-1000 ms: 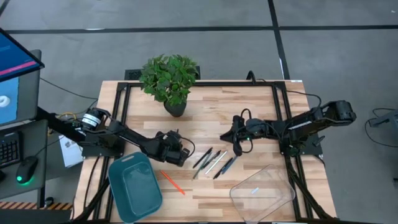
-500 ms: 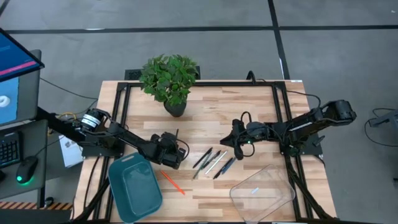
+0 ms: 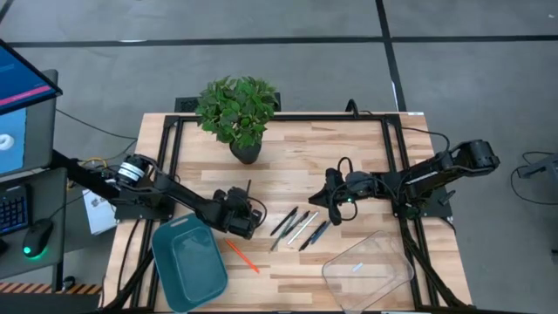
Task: Sort pens & pencils
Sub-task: Put the black pencil into the blue bin
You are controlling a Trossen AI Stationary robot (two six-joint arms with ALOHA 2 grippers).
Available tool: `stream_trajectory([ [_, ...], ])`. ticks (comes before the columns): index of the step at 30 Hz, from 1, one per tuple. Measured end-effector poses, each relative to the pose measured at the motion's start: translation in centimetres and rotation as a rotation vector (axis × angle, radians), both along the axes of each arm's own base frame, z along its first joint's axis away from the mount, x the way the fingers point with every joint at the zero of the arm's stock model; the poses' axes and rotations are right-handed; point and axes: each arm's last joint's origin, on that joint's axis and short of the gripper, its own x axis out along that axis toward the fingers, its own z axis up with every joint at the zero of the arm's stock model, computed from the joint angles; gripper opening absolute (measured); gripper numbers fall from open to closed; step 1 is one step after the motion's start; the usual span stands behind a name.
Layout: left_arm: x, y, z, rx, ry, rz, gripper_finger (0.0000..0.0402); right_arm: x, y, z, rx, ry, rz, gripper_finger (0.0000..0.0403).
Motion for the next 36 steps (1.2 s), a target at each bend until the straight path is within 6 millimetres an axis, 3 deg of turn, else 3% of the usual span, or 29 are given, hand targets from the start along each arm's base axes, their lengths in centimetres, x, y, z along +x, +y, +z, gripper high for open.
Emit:
stream_trajectory([
  [7,0.8,0.0,-1.8,0.024,-0.004,0.015,0.0077,0.0,0.0,0.0,-0.001,0.001,0.001,0.0066],
  [20,0.8,-0.1,-1.8,0.03,0.009,-0.007,0.0076,0.0,0.0,0.0,-0.002,0.001,0.002,0.0066],
  [31,0.9,-0.2,-1.8,0.041,0.012,-0.037,0.001,0.0,0.0,0.0,-0.002,0.001,0.002,0.0066],
  [36,0.9,-0.2,-1.8,0.043,0.016,-0.041,0.0016,0.0,0.0,0.0,-0.002,0.001,0.002,0.0066],
])
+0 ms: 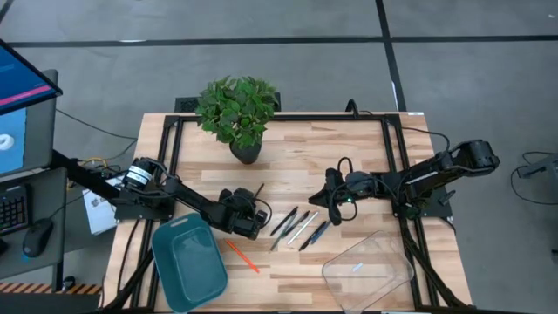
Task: Sort pens & pencils
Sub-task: Put the black pencil into the blue bin
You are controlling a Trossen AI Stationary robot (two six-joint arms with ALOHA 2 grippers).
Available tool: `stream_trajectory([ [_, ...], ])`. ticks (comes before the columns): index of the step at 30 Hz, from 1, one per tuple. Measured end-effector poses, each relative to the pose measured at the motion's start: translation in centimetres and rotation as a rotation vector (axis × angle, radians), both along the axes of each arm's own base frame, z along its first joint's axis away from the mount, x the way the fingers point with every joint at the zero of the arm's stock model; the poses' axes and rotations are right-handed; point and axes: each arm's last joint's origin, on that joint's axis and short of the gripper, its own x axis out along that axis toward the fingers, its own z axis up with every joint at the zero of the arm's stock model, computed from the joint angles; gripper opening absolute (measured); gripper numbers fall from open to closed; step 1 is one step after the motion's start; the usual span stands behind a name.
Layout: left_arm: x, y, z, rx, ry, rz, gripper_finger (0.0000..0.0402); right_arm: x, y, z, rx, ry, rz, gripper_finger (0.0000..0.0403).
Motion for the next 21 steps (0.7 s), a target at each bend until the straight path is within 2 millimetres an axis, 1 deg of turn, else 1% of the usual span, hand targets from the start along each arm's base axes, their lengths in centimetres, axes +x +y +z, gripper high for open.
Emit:
stream_trajectory([
  [3,0.0,0.0,0.0,0.0,0.001,-0.001,0.0019,0.0,0.0,0.0,0.0,0.0,0.0,0.0066],
  [9,-0.01,0.0,0.0,0.002,0.003,-0.003,0.001,0.0,0.0,0.0,0.0,0.0,0.0,0.0066],
  [15,-0.01,0.0,0.0,0.002,0.003,-0.003,0.0015,0.0,0.0,0.0,0.0,0.0,0.0,0.0066],
  [21,-0.01,0.0,0.0,0.002,0.004,-0.004,0.0011,0.0,0.0,0.0,0.0,0.0,0.0,0.0066],
])
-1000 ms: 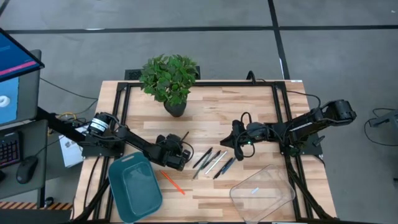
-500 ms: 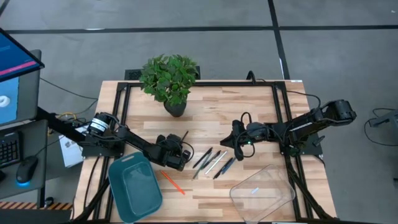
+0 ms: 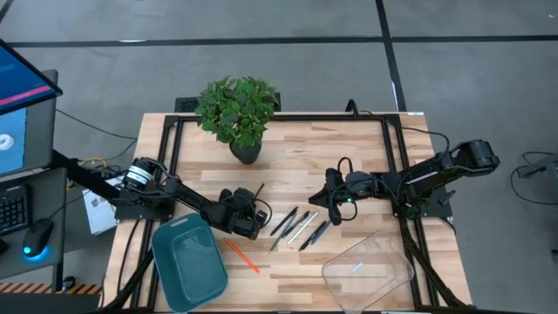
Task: Sort pens & pencils
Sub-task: Put the black pencil into the blue bin
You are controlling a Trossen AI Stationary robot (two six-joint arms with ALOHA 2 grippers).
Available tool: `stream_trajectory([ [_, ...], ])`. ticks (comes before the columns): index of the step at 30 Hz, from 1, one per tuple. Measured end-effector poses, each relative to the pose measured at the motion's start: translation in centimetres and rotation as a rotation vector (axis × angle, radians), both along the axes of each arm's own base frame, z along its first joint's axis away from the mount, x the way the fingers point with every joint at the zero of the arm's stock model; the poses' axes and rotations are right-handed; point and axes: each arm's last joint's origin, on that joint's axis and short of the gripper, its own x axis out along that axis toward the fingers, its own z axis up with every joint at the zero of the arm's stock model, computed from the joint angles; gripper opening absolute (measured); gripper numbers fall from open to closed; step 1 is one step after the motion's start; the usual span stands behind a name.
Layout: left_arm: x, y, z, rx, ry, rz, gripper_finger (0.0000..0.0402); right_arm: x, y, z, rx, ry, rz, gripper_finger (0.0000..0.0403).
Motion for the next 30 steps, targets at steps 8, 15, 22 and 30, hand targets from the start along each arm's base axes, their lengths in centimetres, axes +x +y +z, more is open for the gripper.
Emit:
stream_trajectory([
  [8,0.0,-0.1,0.0,0.017,0.013,-0.02,0.0011,0.0,0.0,0.0,0.0,0.0,0.0,0.0066],
  [15,-0.1,-0.2,0.0,0.035,0.021,-0.033,0.0012,0.0,0.0,0.0,0.0,0.0,0.0,0.0066],
  [22,0.1,-0.2,0.1,0.045,0.028,-0.047,0.0013,0.0,0.0,0.0,0.0,0.0,0.0,0.0066],
  [30,1.2,-0.6,1.2,0.077,0.092,-0.103,0.0013,0.0,0.0,0.0,0.001,0.0,0.001,0.0066],
])
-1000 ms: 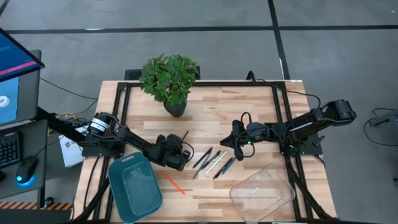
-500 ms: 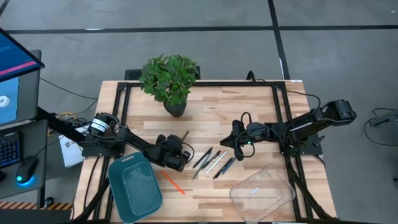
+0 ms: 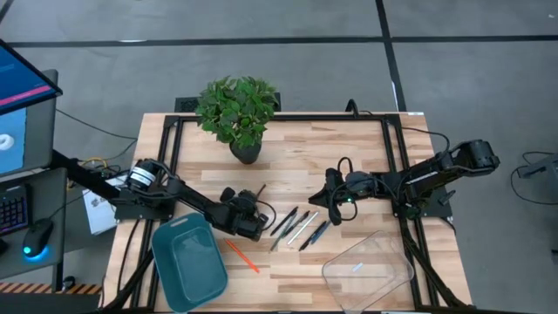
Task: Sort pens & pencils
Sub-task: Put the black pencil into the blue bin
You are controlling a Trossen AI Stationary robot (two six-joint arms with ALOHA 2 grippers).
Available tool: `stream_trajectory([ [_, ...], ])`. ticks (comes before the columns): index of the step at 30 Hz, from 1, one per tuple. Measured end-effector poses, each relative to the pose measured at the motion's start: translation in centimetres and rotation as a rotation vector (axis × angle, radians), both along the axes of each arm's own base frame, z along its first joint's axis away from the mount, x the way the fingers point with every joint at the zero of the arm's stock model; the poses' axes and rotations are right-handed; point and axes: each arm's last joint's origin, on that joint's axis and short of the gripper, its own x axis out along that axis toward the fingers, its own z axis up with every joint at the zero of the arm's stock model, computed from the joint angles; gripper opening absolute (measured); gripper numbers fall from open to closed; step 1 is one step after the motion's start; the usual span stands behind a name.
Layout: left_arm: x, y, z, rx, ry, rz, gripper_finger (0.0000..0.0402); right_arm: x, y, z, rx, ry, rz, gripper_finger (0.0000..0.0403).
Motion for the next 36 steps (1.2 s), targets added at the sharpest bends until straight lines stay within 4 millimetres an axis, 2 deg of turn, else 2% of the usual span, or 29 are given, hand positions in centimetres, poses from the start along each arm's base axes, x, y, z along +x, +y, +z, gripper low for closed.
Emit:
stream_trajectory([
  [6,0.3,-0.2,0.8,0.005,0.054,0.001,0.0013,0.0,0.0,0.0,0.0,0.0,0.0,0.0066],
  [23,0.4,-0.2,1.3,0.019,0.044,-0.006,0.0013,0.0,0.0,0.0,0.001,0.0,0.001,0.0066],
  [36,0.1,0.0,5.7,0.047,-0.019,-0.094,0.0013,0.0,0.1,0.0,0.011,0.001,0.025,0.0066],
])
